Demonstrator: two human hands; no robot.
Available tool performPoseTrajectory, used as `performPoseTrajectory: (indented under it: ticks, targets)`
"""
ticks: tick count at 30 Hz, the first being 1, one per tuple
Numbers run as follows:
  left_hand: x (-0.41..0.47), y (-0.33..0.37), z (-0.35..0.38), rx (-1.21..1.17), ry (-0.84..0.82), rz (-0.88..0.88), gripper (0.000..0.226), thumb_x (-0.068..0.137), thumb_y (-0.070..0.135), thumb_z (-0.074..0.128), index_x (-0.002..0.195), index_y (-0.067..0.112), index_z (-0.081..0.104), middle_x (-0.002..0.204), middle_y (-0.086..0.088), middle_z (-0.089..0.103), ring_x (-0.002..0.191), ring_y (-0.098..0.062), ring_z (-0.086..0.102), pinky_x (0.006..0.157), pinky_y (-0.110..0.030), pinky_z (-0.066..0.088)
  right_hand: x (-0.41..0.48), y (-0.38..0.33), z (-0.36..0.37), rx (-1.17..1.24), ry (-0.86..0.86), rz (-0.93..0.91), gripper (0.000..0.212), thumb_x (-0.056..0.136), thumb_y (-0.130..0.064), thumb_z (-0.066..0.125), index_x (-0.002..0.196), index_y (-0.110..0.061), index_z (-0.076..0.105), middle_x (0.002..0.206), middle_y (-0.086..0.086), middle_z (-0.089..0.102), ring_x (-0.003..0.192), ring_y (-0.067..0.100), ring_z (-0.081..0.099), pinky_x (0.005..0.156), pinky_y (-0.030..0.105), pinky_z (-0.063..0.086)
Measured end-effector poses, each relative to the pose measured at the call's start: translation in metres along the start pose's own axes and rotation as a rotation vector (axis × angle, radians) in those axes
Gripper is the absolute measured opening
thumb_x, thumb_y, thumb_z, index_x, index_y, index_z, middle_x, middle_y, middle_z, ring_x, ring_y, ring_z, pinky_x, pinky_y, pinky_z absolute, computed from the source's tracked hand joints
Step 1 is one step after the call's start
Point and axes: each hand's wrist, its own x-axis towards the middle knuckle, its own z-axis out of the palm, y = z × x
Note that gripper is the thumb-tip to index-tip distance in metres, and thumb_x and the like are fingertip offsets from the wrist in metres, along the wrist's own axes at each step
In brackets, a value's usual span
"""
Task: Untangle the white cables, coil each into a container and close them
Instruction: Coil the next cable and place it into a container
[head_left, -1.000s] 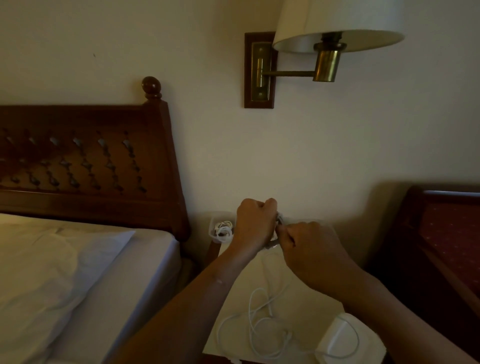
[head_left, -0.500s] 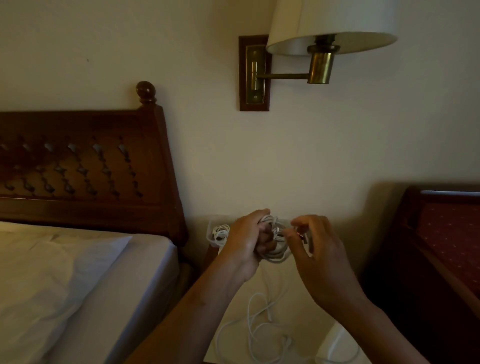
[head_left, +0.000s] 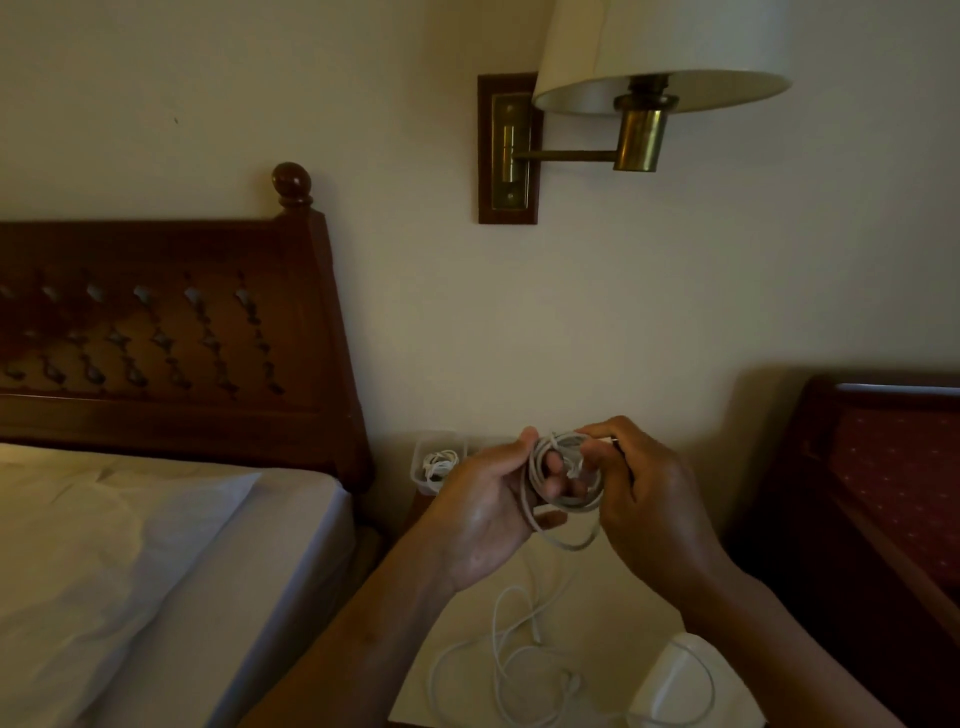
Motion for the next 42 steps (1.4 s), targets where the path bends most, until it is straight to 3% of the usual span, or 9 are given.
performPoseTrajectory:
  ticks: [4,12,16,20,27,31,34,38,42]
  targets:
    - [0.002,0.004,-0.006,0.424,0.149,0.056,0.043,0.11,0.028,0.041,0.116,-0.005,0.066,0.094,-0.008,0.067,0.089,-0.022,0.06,0.085,-0.042,0.042,0.01,0.005,-0.012,-0.163,-0.146,-0.123,0.016,0.101,-0.011,0.052,0.095,-0.018,0.066,0.086,-0.009,0.065,0.078,0.003,0.062,0.064,0.012,0.044]
    - [0.005,0.047,-0.001,1.026,-0.068,0.186,0.036,0.105,0.034,0.058,0.099,0.005,0.078,0.089,-0.017,0.077,0.092,-0.046,0.069,0.091,-0.064,0.053,0.021,0.01,-0.023,-0.146,-0.283,-0.171,0.016,0.1,-0.004,0.059,0.103,-0.015,0.071,0.091,-0.011,0.068,0.084,-0.003,0.065,0.07,0.01,0.047]
    - [0.008,0.051,-0.006,0.874,-0.145,0.156,0.025,0.101,0.03,0.066,0.097,0.011,0.081,0.095,-0.019,0.077,0.097,-0.04,0.071,0.09,-0.053,0.059,0.018,0.0,-0.023,0.187,-0.101,0.057,0.016,0.097,-0.011,0.065,0.092,-0.019,0.079,0.086,-0.007,0.077,0.078,0.006,0.071,0.068,0.02,0.054]
    - [0.007,0.045,-0.008,0.735,-0.162,0.026,0.024,0.099,0.02,0.069,0.108,-0.001,0.076,0.101,-0.024,0.076,0.094,-0.033,0.074,0.081,-0.035,0.062,0.015,-0.005,-0.018,0.255,-0.165,0.101,0.018,0.098,-0.005,0.062,0.091,-0.01,0.078,0.086,0.0,0.077,0.083,0.011,0.073,0.073,0.022,0.057]
    - [0.007,0.025,-0.003,0.754,0.058,0.208,0.021,0.101,0.016,0.066,0.092,0.001,0.079,0.085,-0.022,0.076,0.077,-0.033,0.074,0.072,-0.04,0.064,0.017,0.0,-0.013,0.189,-0.024,0.184,0.011,0.095,-0.017,0.068,0.101,-0.019,0.078,0.103,-0.005,0.073,0.091,0.012,0.07,0.079,0.031,0.057]
    - [0.006,0.022,-0.008,0.643,0.134,0.238,0.021,0.1,0.014,0.067,0.089,0.005,0.082,0.084,-0.019,0.077,0.077,-0.033,0.075,0.072,-0.039,0.064,-0.008,0.015,0.004,0.272,0.112,0.618,0.026,0.106,-0.031,0.049,0.119,-0.018,0.067,0.123,0.011,0.067,0.104,0.02,0.065,0.094,0.047,0.055]
    - [0.006,0.023,-0.011,0.627,0.154,0.265,0.022,0.099,0.014,0.067,0.086,0.004,0.081,0.083,-0.021,0.075,0.076,-0.037,0.073,0.075,-0.049,0.064,-0.028,0.019,0.019,0.756,0.03,1.02,0.024,0.105,-0.025,0.054,0.116,-0.008,0.066,0.116,0.018,0.07,0.101,0.033,0.067,0.077,0.044,0.06]
    - [0.004,0.024,-0.012,0.668,0.184,0.278,0.022,0.099,0.014,0.068,0.083,0.006,0.082,0.082,-0.019,0.076,0.076,-0.036,0.073,0.077,-0.051,0.064,-0.027,0.023,0.018,0.831,0.048,0.905,0.024,0.101,-0.017,0.058,0.085,-0.008,0.074,0.085,0.01,0.07,0.08,0.025,0.061,0.065,0.032,0.056]
    - [0.001,0.022,-0.015,0.707,0.219,0.302,0.025,0.099,0.013,0.067,0.083,0.001,0.081,0.081,-0.018,0.076,0.078,-0.034,0.074,0.074,-0.046,0.065,-0.011,0.018,0.009,0.658,0.168,0.667,0.025,0.103,-0.012,0.055,0.09,-0.012,0.077,0.075,0.004,0.068,0.071,0.019,0.056,0.063,0.032,0.048]
